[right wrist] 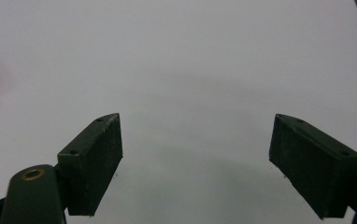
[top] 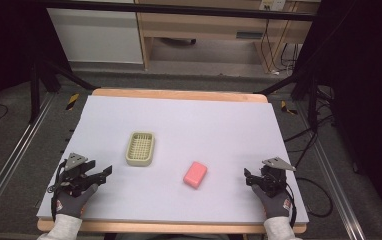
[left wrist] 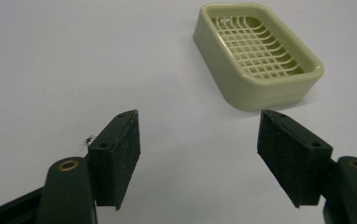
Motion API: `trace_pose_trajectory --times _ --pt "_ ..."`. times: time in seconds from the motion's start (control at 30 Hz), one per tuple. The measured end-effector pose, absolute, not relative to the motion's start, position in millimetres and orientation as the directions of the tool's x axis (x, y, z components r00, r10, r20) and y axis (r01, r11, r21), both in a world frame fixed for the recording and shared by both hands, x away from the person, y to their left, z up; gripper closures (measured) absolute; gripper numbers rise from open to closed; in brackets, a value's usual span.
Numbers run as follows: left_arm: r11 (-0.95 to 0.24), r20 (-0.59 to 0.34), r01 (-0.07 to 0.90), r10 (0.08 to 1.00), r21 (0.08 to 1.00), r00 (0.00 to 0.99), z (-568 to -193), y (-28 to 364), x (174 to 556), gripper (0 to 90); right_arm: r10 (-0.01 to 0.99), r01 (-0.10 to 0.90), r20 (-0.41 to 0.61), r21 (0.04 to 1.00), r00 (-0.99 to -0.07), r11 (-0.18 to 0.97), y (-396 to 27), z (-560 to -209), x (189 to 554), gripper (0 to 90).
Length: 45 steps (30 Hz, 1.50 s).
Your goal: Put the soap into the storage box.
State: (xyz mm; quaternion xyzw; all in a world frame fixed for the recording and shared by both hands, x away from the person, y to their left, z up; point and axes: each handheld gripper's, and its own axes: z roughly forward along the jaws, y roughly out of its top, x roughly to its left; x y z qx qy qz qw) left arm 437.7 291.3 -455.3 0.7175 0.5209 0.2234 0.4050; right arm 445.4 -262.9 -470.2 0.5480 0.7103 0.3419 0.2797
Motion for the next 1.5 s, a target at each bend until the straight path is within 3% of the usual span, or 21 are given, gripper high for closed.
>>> trace_pose_trajectory --times 0.63,1.5 --pt "-0.172 -0.096 0.555 0.903 0.814 0.420 -450.0 261.1 431.1 34.1 0.973 0.572 -0.019 0.807 -0.229 0.150 -265.6 -467.4 442.3 14.1" --pt "-0.195 -0.098 0.543 0.881 0.817 0.463 -431.7 241.7 437.4 26.9 0.978 0.563 -0.030 0.814 -0.207 0.144 -262.1 -462.4 445.2 12.6"
